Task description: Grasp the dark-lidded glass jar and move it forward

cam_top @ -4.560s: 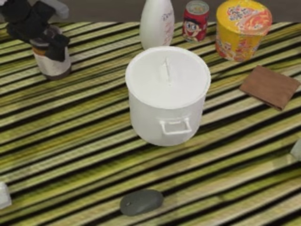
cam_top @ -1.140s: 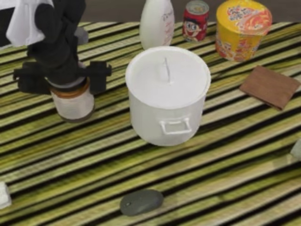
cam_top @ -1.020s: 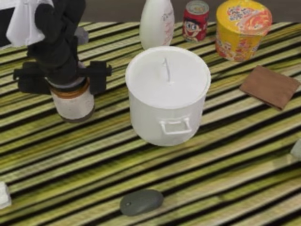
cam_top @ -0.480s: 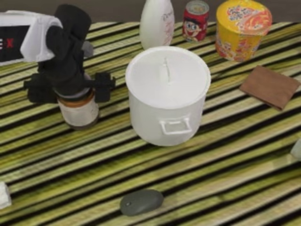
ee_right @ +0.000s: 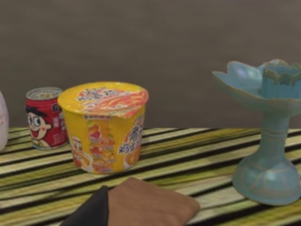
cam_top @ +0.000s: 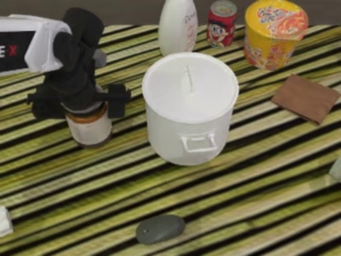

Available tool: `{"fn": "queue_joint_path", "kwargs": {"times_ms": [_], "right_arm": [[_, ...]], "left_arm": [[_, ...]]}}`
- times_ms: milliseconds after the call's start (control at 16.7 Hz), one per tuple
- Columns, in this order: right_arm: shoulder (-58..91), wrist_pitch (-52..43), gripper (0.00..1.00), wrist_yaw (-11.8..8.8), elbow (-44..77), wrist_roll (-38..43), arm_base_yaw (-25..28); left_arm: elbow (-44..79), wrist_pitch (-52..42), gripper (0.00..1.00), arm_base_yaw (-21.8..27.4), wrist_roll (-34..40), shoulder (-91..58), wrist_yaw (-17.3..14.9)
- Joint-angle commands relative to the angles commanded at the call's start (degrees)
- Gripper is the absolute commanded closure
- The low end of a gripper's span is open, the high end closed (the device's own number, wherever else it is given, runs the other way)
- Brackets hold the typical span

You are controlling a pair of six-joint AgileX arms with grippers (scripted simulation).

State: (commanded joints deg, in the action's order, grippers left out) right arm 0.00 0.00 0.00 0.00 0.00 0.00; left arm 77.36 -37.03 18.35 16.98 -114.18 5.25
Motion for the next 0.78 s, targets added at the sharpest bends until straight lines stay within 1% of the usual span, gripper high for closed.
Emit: {"fn": "queue_joint_path", "kwargs": {"times_ms": [540,600,780], "right_arm": [[0.00,0.00,0.00,0.00,0.00,0.00,0.00],[0.00,0.00,0.00,0.00,0.00,0.00,0.00],[0.00,0.00,0.00,0.00,0.00,0.00,0.00]], "left_arm": [[0.00,0.00,0.02,0.00,0.00,0.00,0.00],[0.00,0.00,0.00,0.00,0.00,0.00,0.00],[0.00,0.00,0.00,0.00,0.00,0.00,0.00]]}}
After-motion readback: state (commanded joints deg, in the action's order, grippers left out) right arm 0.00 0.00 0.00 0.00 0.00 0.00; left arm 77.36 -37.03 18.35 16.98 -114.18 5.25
